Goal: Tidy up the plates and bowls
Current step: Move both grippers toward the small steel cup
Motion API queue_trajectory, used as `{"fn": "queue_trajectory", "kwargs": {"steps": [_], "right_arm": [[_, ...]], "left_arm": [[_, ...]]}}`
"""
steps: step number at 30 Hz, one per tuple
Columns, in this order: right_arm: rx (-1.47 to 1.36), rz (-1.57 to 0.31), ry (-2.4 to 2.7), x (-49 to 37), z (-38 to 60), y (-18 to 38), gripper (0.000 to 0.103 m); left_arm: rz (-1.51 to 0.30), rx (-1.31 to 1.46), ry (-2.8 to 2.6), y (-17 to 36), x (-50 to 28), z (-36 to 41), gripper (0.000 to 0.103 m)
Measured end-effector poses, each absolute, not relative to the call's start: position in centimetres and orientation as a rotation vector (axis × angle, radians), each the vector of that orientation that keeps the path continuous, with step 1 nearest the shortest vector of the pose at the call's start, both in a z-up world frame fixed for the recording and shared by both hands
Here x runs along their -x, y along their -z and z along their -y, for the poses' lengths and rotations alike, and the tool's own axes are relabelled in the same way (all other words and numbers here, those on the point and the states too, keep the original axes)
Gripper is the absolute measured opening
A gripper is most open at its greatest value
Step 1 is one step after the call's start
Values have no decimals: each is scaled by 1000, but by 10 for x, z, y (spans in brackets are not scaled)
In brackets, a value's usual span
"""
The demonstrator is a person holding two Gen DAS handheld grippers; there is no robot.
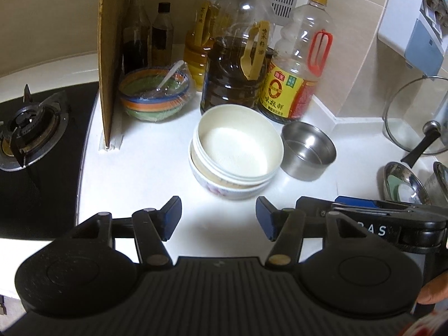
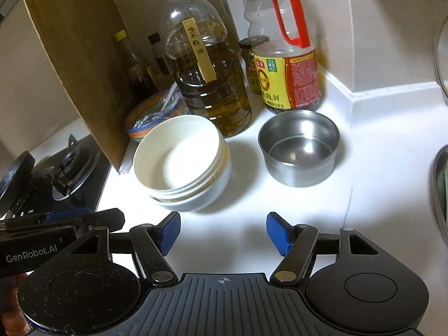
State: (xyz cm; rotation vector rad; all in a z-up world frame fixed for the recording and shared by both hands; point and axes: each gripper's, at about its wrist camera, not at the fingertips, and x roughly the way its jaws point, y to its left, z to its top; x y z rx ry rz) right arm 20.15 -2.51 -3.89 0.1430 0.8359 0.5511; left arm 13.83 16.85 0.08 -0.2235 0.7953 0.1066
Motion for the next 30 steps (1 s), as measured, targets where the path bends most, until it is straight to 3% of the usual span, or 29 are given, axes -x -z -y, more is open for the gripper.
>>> {"fn": "queue_trajectory", "kwargs": {"steps": [30], "right_arm": [[-222, -920, -365, -161, 68, 78, 69]], "left_arm": [[-871, 182, 56, 23, -129, -146, 56]]}}
